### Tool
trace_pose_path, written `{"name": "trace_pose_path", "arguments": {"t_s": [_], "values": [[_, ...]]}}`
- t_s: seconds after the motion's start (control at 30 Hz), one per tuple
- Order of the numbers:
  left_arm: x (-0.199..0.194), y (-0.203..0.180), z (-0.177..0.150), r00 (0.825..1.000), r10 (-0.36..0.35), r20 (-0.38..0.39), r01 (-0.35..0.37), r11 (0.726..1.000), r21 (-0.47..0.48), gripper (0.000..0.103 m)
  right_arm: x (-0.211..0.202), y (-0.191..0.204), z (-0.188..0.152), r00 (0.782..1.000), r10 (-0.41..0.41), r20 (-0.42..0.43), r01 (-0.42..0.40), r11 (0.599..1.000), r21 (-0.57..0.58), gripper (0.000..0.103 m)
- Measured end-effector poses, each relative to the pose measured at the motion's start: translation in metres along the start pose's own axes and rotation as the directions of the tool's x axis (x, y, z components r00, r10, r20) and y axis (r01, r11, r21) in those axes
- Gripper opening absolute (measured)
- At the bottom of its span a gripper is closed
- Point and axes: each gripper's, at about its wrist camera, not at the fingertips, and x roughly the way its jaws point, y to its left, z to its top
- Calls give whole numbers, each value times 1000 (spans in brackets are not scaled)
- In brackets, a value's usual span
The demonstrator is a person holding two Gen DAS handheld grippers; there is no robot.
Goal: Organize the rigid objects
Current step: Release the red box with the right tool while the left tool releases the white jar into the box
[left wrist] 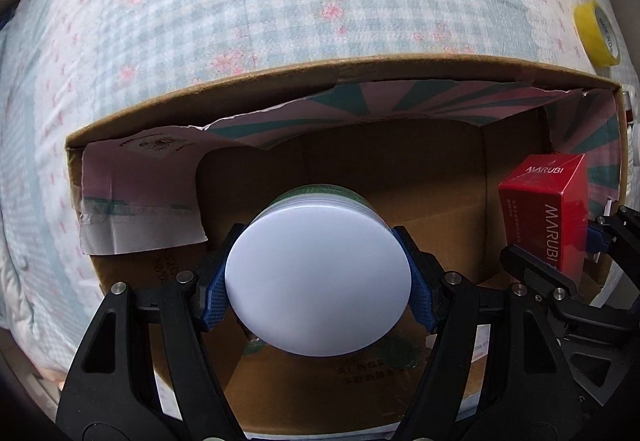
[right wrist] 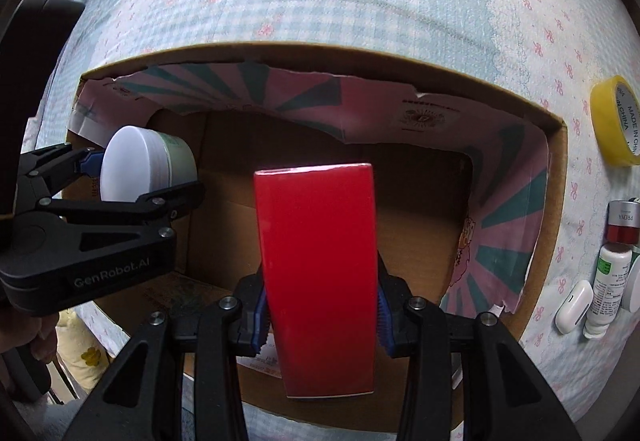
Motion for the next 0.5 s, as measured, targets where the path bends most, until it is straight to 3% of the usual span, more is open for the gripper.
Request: {"name": "trace_pose_path", "arguments": {"t_s": [0.13,0.17,0.2,0.23,0.27,0.3,0.37,0.5], "values": [[-6,2,4,1000,-4,8,4,1000,-17,69,-1,4,0,1000,22,10,-21,1000,-21,40],[-8,2,4,1000,-10,9,11,1000,-24,76,-2,6,-1,1000,20,15,-20,999,-31,40],[-11,2,5,1000,-16,16,17,1000,-26,103,-3,8,-2,1000,8,27,-7,999,-47,49],[-15,3,5,999,-17,31,17,999,-27,103,-4,11,-3,999,-2,38,4,998,-64,60],[-18,4,5,999,-12,40,14,999,-31,103,-5,14,-3,999,-7,40,10,997,-76,95],[-21,7,5,999,-15,38,16,999,-34,103,-4,14,-5,1000,1,26,1,997,-81,103],[-24,9,4,999,-30,37,32,999,-44,103,-4,14,-9,999,31,16,-30,996,-81,103],[-33,12,-1,998,-28,51,30,998,-51,103,-16,13,-19,997,11,71,-7,998,-70,103]]}}
